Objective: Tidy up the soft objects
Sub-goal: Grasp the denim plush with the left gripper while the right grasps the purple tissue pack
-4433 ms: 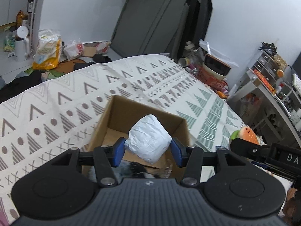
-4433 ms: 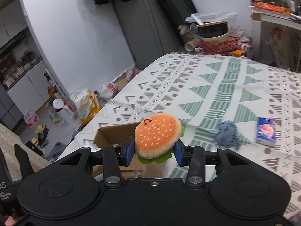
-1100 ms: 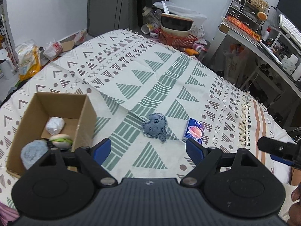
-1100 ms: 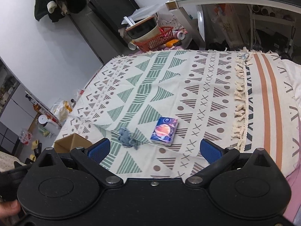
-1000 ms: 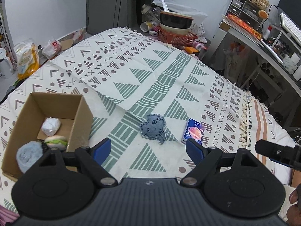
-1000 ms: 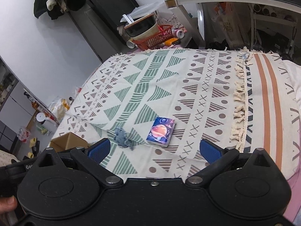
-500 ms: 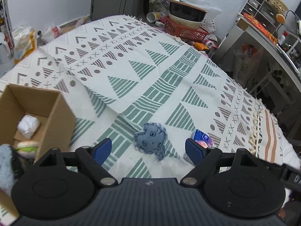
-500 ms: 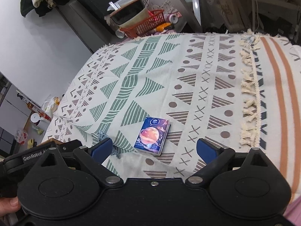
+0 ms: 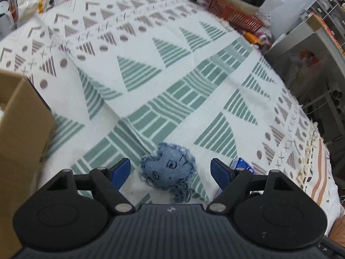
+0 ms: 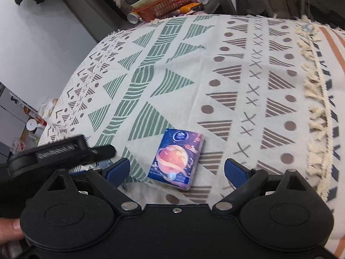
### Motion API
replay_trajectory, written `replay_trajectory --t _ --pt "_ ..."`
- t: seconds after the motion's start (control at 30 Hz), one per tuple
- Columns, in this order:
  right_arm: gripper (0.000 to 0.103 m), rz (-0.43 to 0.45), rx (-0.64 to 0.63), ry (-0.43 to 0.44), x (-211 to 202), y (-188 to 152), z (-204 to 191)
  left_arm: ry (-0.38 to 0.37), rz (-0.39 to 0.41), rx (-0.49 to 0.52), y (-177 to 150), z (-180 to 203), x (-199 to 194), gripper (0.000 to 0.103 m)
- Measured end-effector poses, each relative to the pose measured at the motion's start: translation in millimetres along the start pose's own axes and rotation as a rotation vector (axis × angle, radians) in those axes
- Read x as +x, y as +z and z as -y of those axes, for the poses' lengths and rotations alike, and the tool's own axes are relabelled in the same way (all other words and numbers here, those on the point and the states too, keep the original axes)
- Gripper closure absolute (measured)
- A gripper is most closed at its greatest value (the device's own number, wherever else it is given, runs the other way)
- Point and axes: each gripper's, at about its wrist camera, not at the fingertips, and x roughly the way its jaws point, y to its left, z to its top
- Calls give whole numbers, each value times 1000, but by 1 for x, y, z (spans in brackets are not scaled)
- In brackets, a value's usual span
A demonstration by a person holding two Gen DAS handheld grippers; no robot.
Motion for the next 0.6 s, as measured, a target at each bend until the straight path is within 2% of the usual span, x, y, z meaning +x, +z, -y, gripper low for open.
replay_trajectory --t 0.1,0.17,0.3,0.4,0.43,0.47,0.5,0.6 --pt "10 -7 9 -4 10 1 -2 -5 -21 -37 -4 -8 5 40" --pt "9 -11 11 -8 16 1 -4 -20 -39 -79 -6 -15 8 59" --pt "9 -13 -3 -36 27 -2 -11 -22 -22 -58 -9 -16 5 68" --pt "12 -15 16 -29 34 -4 -12 -14 -2 -70 -9 -19 -3 69" --pt "26 -19 10 -38 37 -6 -12 -18 1 -69 -9 -20 -6 69" --pt "46 -34 -3 -63 43 -8 -12 -17 6 -61 -9 -19 -9 69" --pt "48 -37 -16 -97 45 -9 -11 -17 11 -50 -9 -18 -13 69" --pt "49 -14 10 -79 33 -10 -6 -25 28 -26 -10 -14 -25 69"
